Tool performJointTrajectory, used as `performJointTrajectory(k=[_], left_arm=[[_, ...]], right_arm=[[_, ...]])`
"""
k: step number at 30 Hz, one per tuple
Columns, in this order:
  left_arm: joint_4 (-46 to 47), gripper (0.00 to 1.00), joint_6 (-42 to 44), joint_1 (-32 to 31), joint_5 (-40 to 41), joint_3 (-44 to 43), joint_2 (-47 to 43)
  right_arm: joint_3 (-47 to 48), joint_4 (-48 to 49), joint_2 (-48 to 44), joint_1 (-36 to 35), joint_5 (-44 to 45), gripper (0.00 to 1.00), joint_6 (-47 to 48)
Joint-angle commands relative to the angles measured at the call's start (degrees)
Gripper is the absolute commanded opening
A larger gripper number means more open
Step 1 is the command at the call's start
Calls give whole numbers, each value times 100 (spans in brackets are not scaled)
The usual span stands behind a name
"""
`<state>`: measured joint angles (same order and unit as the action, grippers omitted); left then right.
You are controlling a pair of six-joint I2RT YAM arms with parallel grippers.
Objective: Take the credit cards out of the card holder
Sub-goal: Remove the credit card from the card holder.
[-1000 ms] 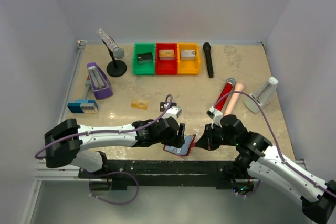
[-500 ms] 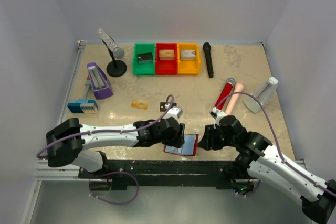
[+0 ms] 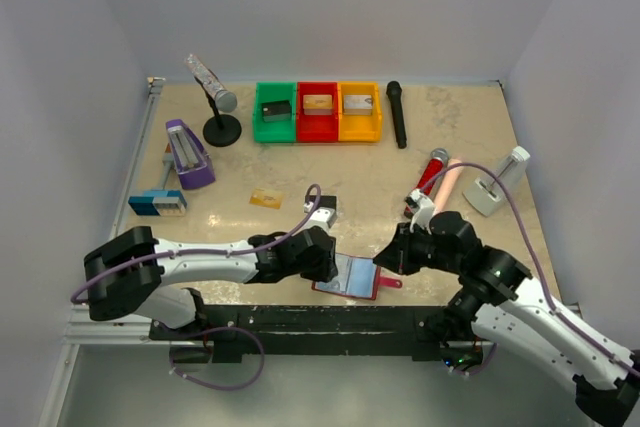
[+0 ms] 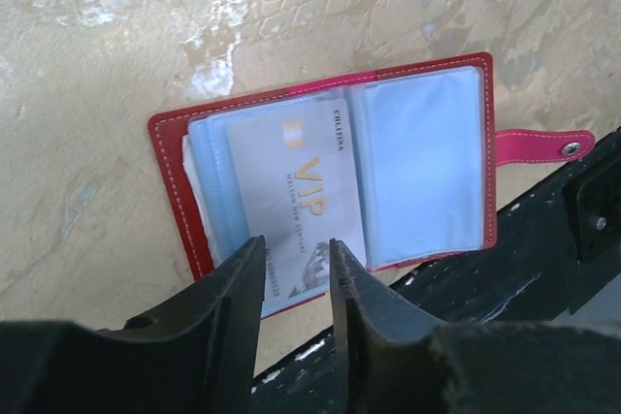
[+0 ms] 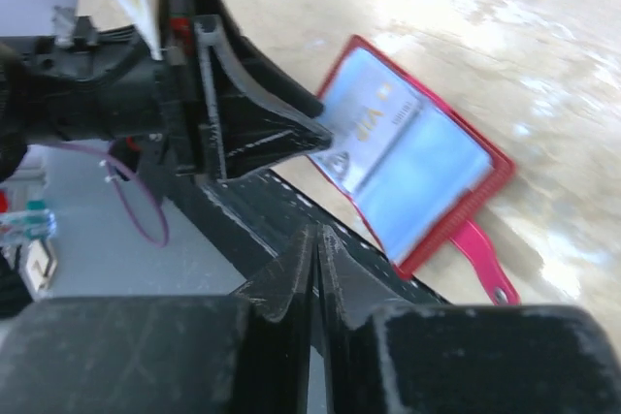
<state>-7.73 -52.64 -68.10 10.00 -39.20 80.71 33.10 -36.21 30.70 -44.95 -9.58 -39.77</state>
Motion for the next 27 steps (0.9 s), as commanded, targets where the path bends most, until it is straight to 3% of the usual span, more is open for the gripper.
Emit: performJointTrajectory(k=[1,8,27], left_arm=[[605,34,-202,156,-86,342,-248],[676,21,-308,235,2,606,-187],[1115,3,-897,227,90,1441,-459]], right_arm=[[-566,1790,690,4,-1001,0,-329],[-1262,3180,2114,13,-1178,0,-769],[-1385,3910,3812,320,-835,0,-971]])
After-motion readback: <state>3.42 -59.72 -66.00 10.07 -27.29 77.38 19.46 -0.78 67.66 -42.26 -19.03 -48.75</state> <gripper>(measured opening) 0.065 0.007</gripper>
